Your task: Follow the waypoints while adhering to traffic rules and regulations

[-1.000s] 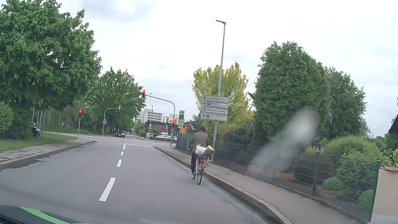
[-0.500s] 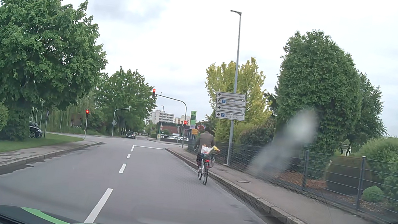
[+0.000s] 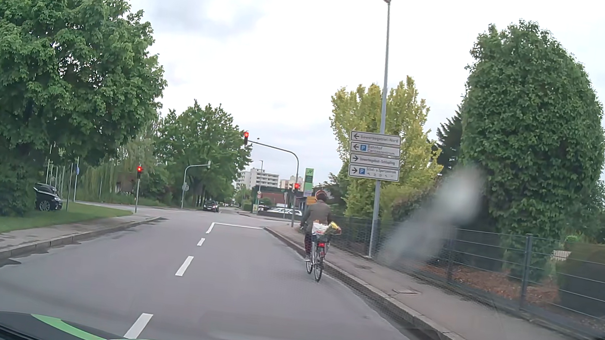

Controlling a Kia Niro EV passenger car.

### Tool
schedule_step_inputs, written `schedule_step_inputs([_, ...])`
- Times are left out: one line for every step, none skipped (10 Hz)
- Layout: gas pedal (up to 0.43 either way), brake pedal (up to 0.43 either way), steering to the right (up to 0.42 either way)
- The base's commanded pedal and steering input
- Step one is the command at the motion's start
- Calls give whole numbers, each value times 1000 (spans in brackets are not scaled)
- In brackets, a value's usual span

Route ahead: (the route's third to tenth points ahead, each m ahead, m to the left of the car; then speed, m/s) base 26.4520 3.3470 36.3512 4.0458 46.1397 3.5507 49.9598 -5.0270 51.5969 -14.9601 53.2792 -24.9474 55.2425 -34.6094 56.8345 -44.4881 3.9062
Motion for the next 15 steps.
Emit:
schedule_step_inputs([130,0,-69])
schedule_step_inputs([130,0,-68])
schedule_step_inputs([130,0,-66])
schedule_step_inputs([118,0,-65])
schedule_step_inputs([110,0,-64])
schedule_step_inputs([79,0,-63])
schedule_step_inputs([28,0,-63])
schedule_step_inputs([0,0,-60])
schedule_step_inputs([0,0,-59])
schedule_step_inputs([0,0,-56])
schedule_step_inputs([0,0,-55])
schedule_step_inputs([0,0,-54])
schedule_step_inputs([0,0,-53])
schedule_step_inputs([0,0,-51])
schedule_step_inputs([0,0,-49])
